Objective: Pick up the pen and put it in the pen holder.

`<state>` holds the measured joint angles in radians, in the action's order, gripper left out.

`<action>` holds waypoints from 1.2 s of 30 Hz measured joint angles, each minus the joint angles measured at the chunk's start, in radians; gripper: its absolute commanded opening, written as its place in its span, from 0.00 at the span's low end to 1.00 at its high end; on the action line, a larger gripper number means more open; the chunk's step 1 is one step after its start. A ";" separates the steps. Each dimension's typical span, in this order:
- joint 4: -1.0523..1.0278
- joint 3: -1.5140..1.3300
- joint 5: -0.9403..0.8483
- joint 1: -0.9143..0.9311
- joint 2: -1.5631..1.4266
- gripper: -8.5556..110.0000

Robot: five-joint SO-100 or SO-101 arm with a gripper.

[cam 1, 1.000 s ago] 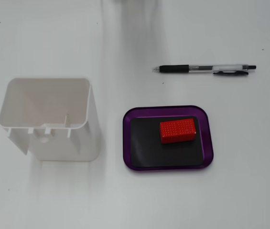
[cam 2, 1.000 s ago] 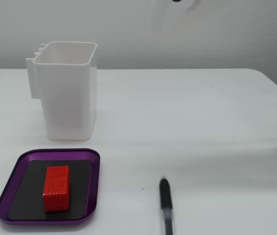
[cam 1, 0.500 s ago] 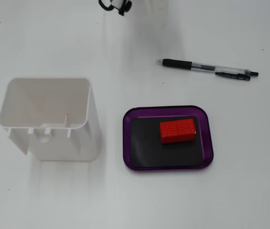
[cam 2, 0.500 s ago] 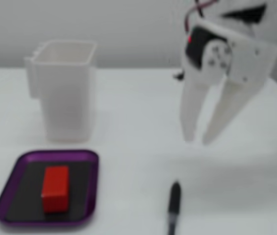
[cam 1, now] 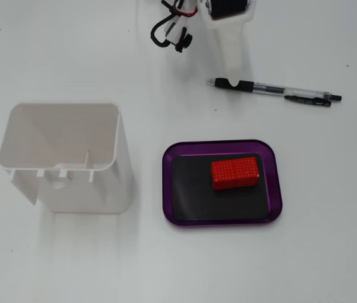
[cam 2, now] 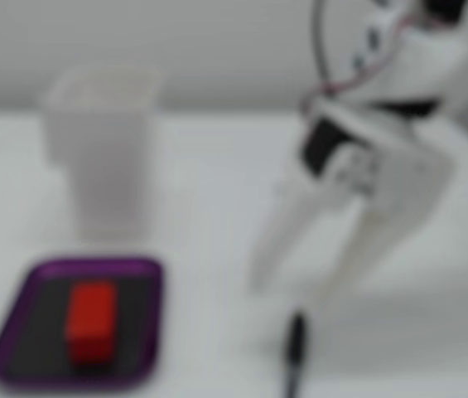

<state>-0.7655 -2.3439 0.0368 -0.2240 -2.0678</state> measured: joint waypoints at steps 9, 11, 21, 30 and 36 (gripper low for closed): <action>-0.107 0.098 0.049 -0.008 0.164 0.22; -0.109 0.115 0.049 -0.005 0.166 0.22; -0.110 0.137 0.049 -0.005 0.170 0.22; -0.115 0.141 -0.018 -0.080 0.209 0.17; -0.153 0.256 -0.025 -0.075 0.344 0.17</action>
<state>-0.9189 -2.0877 0.0123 -0.2991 -1.7242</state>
